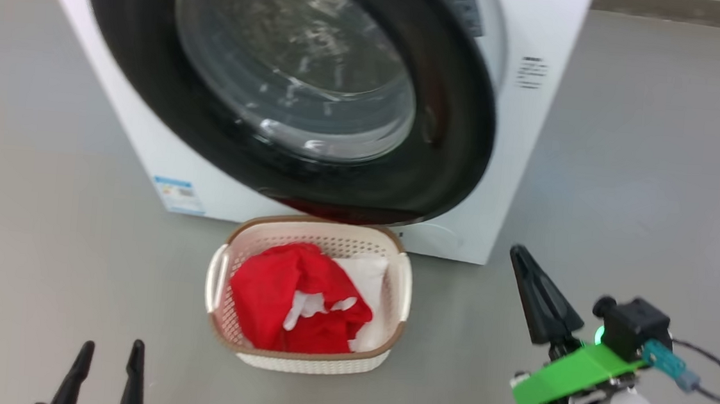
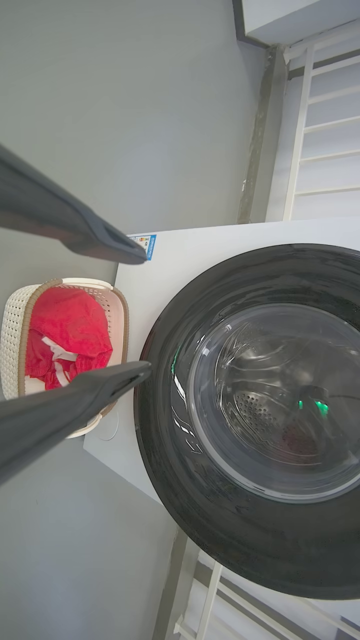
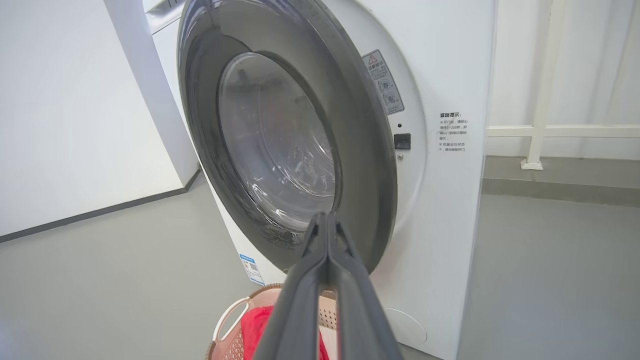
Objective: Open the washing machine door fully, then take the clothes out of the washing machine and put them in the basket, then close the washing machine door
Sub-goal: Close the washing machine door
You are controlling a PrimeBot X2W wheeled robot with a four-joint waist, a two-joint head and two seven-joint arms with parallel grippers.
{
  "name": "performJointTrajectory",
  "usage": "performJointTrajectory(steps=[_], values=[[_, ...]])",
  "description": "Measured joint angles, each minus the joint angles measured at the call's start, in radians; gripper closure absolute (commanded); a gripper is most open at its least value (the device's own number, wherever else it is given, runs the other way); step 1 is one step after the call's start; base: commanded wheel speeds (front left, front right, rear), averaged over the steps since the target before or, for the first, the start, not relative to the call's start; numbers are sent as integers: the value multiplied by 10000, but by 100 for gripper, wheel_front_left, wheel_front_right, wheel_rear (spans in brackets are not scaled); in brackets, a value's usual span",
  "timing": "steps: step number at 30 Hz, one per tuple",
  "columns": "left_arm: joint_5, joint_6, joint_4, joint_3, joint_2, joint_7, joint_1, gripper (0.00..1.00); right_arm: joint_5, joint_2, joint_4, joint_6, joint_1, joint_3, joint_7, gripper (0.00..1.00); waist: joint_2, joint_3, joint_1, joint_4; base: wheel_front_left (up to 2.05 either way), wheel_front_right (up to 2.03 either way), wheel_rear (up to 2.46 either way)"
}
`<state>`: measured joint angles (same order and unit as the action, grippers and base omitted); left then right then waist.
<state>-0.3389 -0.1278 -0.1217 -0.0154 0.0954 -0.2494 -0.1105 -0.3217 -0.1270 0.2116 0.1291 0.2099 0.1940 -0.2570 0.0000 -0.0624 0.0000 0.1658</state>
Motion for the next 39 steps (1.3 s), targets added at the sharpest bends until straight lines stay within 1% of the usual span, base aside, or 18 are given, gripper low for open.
performJointTrajectory(steps=[7, 12, 15, 28, 35, 39], values=[[-194, 0, -29, -194, -23, 0, 432, 0, -52, -36, 416, 0, 1251, 180, 0, 100, 0, -379, -1, 853, 0, 0, 0], [-288, 0, -8, -387, -31, 0, 704, 0, -50, -36, 750, 0, 2027, 105, 0, 100, 0, -833, 0, 1242, 0, 0, 0], [-382, 0, -13, -481, -46, 0, 964, 0, -50, -44, 972, 0, 2467, -123, 0, 100, 0, -1144, 0, 1410, 0, 0, 0], [-798, 0, -29, -1022, -125, 0, 2139, 0, 52, -100, 1695, 0, 4250, -1053, 0, 100, 0, -2581, 0, 1824, 0, 0, 0], [-961, 0, -10, -1164, -169, -2, 2465, 0, 128, -297, 1797, 4, 5055, -1223, 0, 100, 0, -3185, 0, 1949, 0, 0, 0], [-1049, 0, 0, -1267, -178, -2, 2700, 0, 215, -395, 1891, 4, 5639, -1498, 0, 100, 0, -3548, 0, 2010, 0, 0, 0]])
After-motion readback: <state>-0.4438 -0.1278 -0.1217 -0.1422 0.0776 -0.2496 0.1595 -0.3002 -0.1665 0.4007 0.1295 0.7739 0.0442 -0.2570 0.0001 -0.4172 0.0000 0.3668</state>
